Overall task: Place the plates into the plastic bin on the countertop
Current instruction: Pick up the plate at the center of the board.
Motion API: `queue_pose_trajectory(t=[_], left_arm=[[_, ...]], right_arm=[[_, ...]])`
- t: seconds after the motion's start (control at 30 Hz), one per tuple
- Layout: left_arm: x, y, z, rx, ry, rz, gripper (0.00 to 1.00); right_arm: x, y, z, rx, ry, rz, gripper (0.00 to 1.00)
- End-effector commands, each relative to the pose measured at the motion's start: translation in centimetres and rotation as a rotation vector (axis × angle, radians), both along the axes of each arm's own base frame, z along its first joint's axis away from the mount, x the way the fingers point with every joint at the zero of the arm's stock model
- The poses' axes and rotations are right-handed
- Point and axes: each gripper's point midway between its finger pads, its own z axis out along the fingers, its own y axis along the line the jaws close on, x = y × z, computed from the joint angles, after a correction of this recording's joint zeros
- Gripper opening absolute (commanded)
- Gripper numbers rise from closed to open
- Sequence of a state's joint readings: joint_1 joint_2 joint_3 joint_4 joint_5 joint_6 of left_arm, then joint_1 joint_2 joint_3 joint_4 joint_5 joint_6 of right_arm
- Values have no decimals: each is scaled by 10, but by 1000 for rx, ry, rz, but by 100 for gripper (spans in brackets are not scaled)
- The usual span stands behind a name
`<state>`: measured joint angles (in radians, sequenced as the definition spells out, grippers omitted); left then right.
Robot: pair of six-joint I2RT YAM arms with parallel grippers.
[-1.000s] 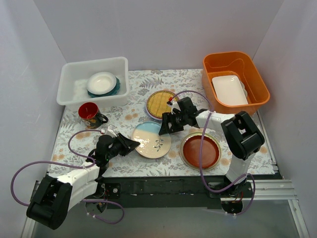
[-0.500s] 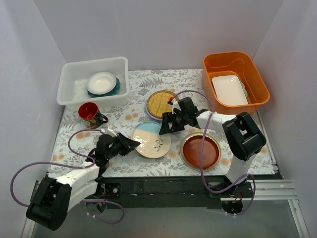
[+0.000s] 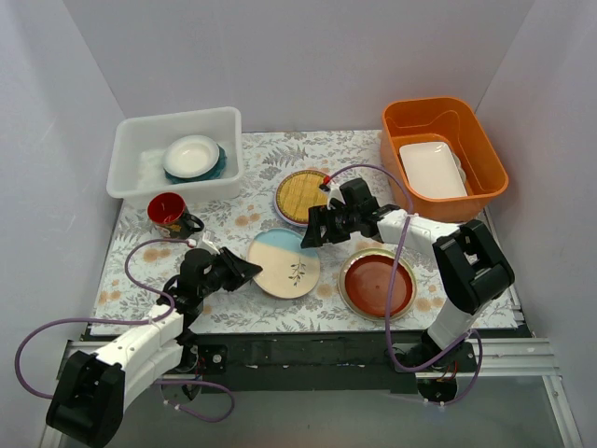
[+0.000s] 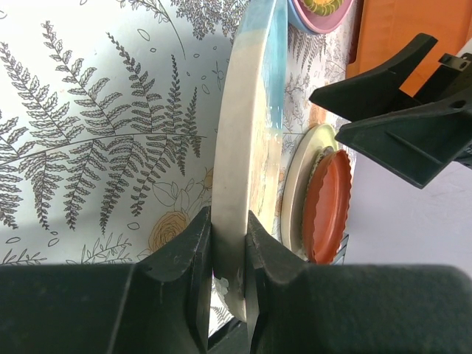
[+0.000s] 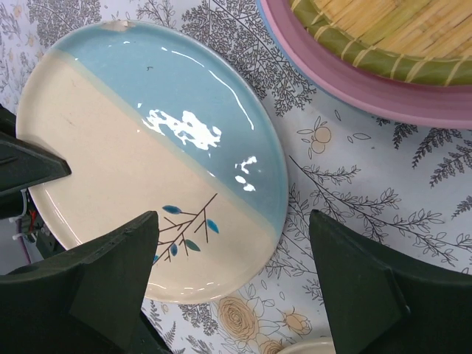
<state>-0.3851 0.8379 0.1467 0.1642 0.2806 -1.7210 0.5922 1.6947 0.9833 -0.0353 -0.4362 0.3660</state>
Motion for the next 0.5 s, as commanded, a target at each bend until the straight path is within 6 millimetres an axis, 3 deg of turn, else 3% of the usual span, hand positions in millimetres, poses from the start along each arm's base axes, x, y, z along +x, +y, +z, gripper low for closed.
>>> queue_pose_trajectory(t=[0.0,0.47], left_arm=[[14,-7,43,-36,-115,-7,0],[24,-8,91,-47,-194,-2,0]], right_arm=[[-1,-2,14,10,-46,0,89],[1,-8,34,26,-96,-24,89]])
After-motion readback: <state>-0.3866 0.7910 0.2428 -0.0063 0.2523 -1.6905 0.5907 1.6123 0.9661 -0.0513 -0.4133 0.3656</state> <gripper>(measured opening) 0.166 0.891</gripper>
